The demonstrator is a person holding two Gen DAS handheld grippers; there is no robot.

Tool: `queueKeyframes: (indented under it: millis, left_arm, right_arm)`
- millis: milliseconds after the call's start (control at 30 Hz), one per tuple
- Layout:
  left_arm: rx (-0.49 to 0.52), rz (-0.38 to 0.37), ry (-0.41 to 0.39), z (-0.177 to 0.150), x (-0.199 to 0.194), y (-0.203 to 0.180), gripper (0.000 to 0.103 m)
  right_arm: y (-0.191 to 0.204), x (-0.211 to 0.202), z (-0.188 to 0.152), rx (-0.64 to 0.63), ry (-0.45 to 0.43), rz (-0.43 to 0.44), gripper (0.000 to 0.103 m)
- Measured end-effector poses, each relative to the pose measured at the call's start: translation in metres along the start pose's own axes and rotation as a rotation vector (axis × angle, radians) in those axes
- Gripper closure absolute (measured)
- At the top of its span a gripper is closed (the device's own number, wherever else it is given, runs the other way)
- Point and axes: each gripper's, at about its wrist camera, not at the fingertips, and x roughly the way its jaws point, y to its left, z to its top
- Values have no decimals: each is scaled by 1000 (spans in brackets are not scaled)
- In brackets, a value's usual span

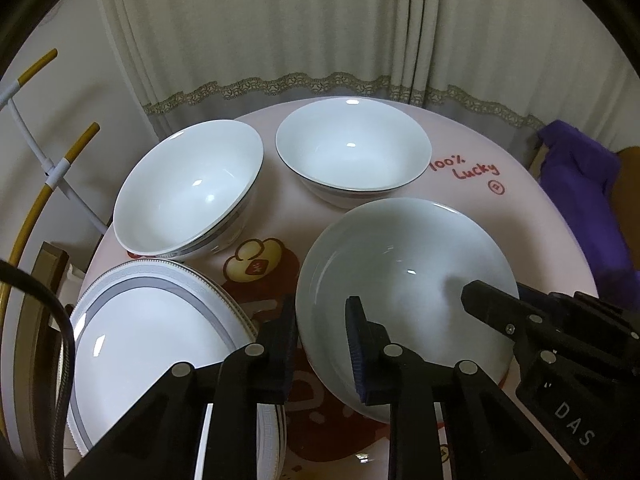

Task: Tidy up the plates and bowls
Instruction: 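Close the left tool on the bowl rim while the right tool grips it, then lift the white bowl off the cloth with both tools gripping its rim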

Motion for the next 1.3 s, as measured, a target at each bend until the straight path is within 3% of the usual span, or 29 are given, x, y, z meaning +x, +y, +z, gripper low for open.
queueKeyframes:
  millis: [167,900,1300]
  left_arm:
    - [-2,16,-9,0,0,1,94]
    - [1,-53,-68,-2,-19,11,96]
    - [-26,-93,-153,-6,-70,30,96]
  right_arm:
    - [0,0,-1,-1,-5,-9,89]
    - [-7,-10,-8,24,-22,18,90]
    - [17,-55,0,-17,-100,33,90]
